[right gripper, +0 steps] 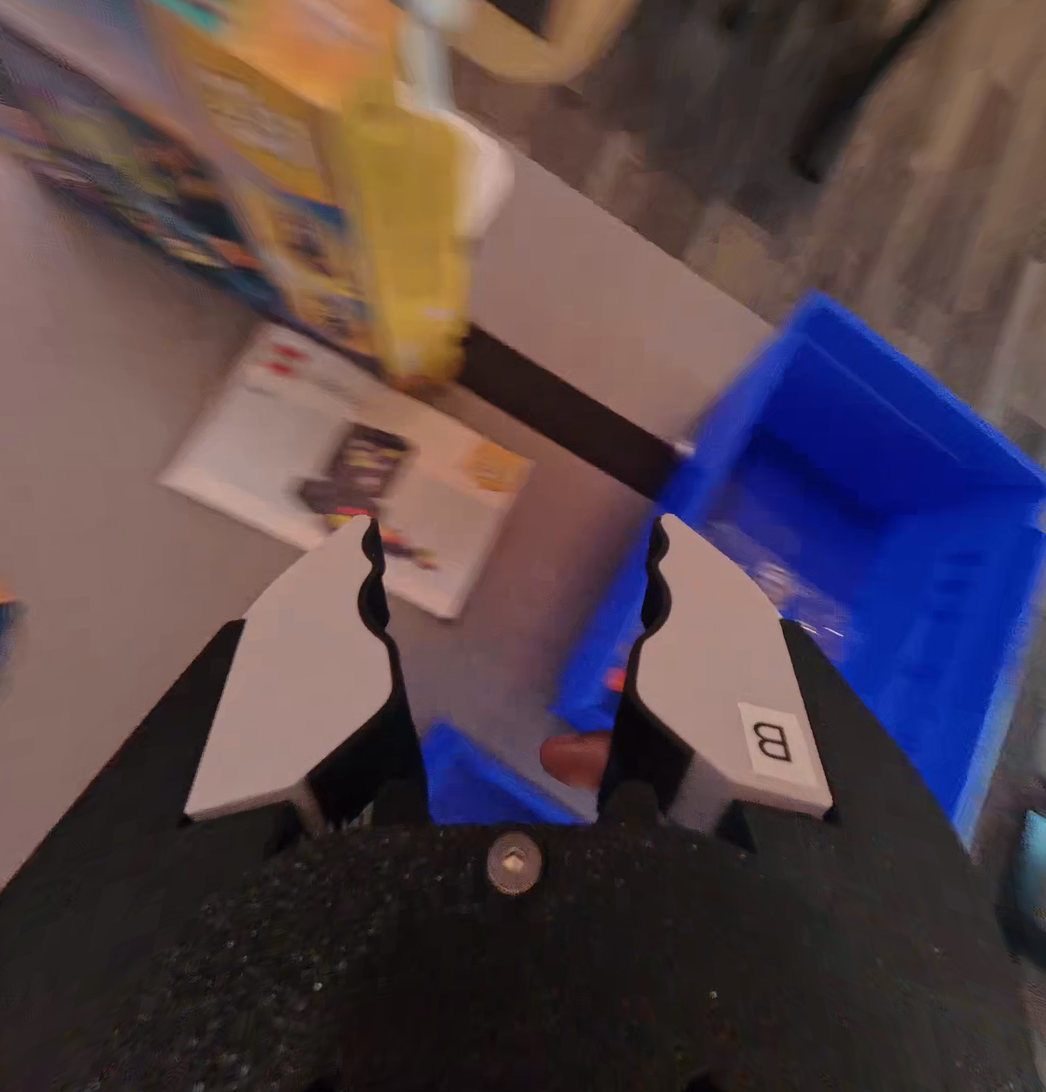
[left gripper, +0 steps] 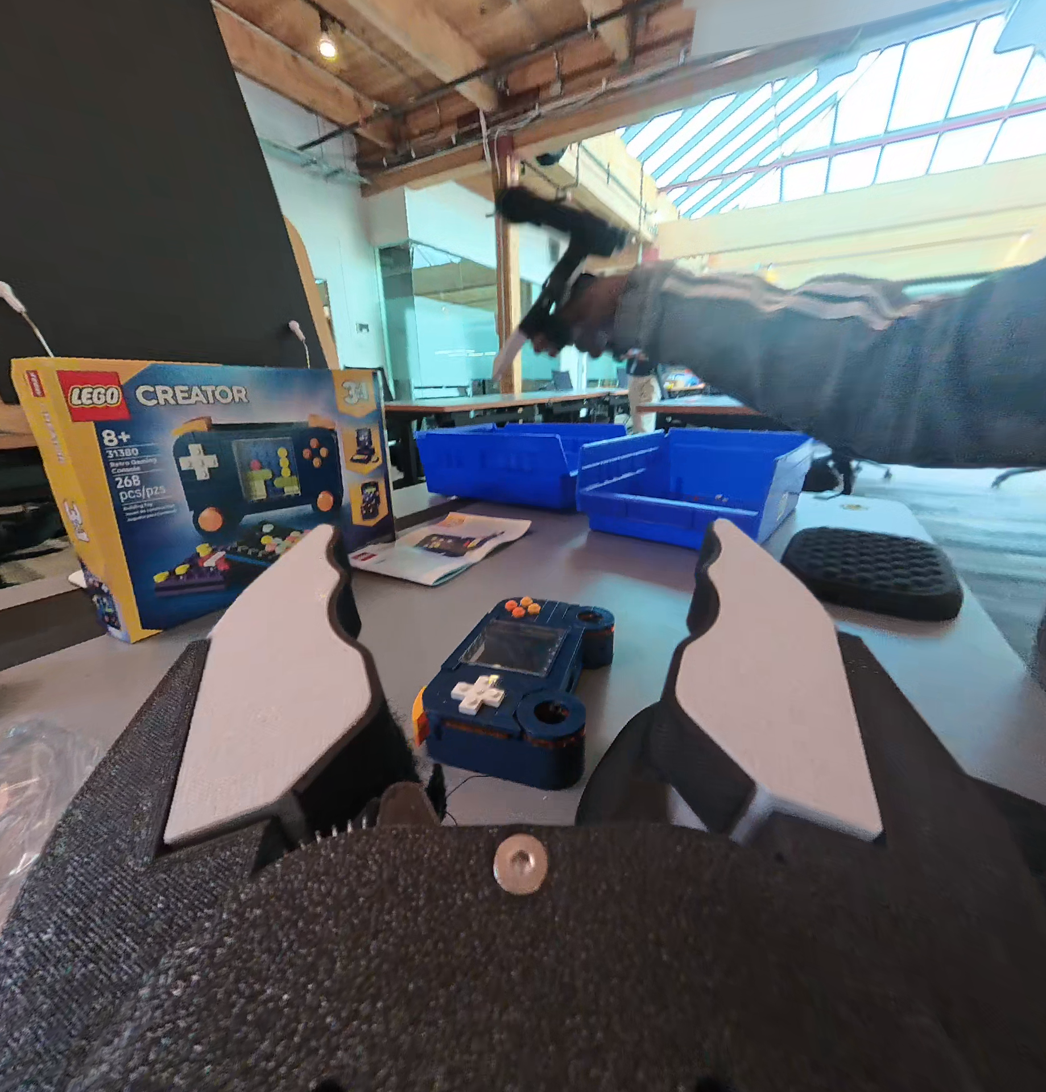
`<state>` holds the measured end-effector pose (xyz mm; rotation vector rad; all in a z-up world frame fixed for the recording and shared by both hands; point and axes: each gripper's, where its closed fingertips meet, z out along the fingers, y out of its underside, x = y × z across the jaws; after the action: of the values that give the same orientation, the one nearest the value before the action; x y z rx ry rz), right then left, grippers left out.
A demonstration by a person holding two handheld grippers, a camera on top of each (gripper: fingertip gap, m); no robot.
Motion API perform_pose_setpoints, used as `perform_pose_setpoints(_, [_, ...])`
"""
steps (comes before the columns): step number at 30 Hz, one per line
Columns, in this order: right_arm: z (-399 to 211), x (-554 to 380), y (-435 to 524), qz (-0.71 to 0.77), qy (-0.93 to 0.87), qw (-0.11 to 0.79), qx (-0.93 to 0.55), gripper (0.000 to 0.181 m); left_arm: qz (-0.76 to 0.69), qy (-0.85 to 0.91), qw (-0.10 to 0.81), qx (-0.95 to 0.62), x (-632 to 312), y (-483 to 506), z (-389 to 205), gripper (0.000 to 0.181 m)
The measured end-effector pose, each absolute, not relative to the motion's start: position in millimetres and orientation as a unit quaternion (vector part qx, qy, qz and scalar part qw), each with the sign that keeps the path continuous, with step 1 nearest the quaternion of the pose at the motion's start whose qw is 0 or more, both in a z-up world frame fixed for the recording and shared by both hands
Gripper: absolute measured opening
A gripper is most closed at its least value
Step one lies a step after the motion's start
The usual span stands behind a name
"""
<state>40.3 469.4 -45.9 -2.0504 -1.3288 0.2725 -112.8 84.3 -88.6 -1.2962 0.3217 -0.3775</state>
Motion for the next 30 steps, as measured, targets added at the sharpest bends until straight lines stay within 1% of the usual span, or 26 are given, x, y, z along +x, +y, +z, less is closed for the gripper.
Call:
perform_pose_setpoints(2, [-30,1,396,0.179,-0.554,0.349,-0.734,0.085,-0.155,0.160,0.756,-0.615,-112,88,-97,0.109])
perform_pose_setpoints(5, [-22,-46,280,0.300,-0.615,0.389,-0.616,0.075,-0.150,0.166,0.752,-0.620,-110,89,-100,0.105])
perform_pose_setpoints(7, [-41,-63,212,0.373,-0.653,0.374,-0.542,0.071,-0.146,0.154,0.752,-0.624,-116,90,-101,0.090])
perform_pose_setpoints(8, [-58,-69,183,0.400,-0.673,0.357,-0.509,0.067,-0.143,0.139,0.745,-0.636,-122,92,-104,0.072])
perform_pose_setpoints(9, [-79,-73,162,0.415,-0.693,0.335,-0.485,0.062,-0.148,0.124,0.725,-0.661,-126,93,-109,0.039])
perform_pose_setpoints(10, [-101,-76,149,0.422,-0.702,0.316,-0.479,0.057,-0.156,0.115,0.690,-0.697,-129,96,-119,0.015])
perform_pose_setpoints(11, [-123,-79,141,0.425,-0.709,0.292,-0.481,0.055,-0.173,0.129,0.637,-0.741,-126,98,-134,0.011])
perform_pose_setpoints(13, [-152,-86,130,0.444,-0.714,0.247,-0.482,0.051,-0.206,0.172,0.499,-0.824,-116,94,-170,0.014])
perform_pose_setpoints(14, [-159,-90,128,0.448,-0.717,0.232,-0.481,0.047,-0.200,0.177,0.455,-0.850,-117,95,-182,0.016])
perform_pose_setpoints(15, [-163,-95,126,0.448,-0.725,0.223,-0.473,0.045,-0.189,0.176,0.440,-0.860,-119,99,-189,0.019])
perform_pose_setpoints(18, [-168,-107,124,0.422,-0.767,0.202,-0.439,0.042,-0.184,0.178,0.477,-0.841,-115,113,-182,0.018])
perform_pose_setpoints(21, [-182,-115,127,0.375,-0.807,0.174,-0.422,0.043,-0.175,0.184,0.492,-0.833,-112,117,-176,0.018])
perform_pose_setpoints(23, [-186,-119,124,0.370,-0.818,0.166,-0.408,0.037,-0.164,0.196,0.485,-0.836,-111,116,-180,0.010])
perform_pose_setpoints(26, [-190,-123,122,0.362,-0.825,0.162,-0.402,0.032,-0.151,0.196,0.470,-0.848,-113,116,-190,0.004])
perform_pose_setpoints(27, [-191,-123,123,0.358,-0.826,0.167,-0.402,0.024,-0.148,0.192,0.468,-0.849,-114,116,-190,0.003])
perform_pose_setpoints(30, [-191,-123,124,0.349,-0.828,0.180,-0.399,0.024,-0.144,0.193,0.466,-0.851,-113,117,-191,0.002])
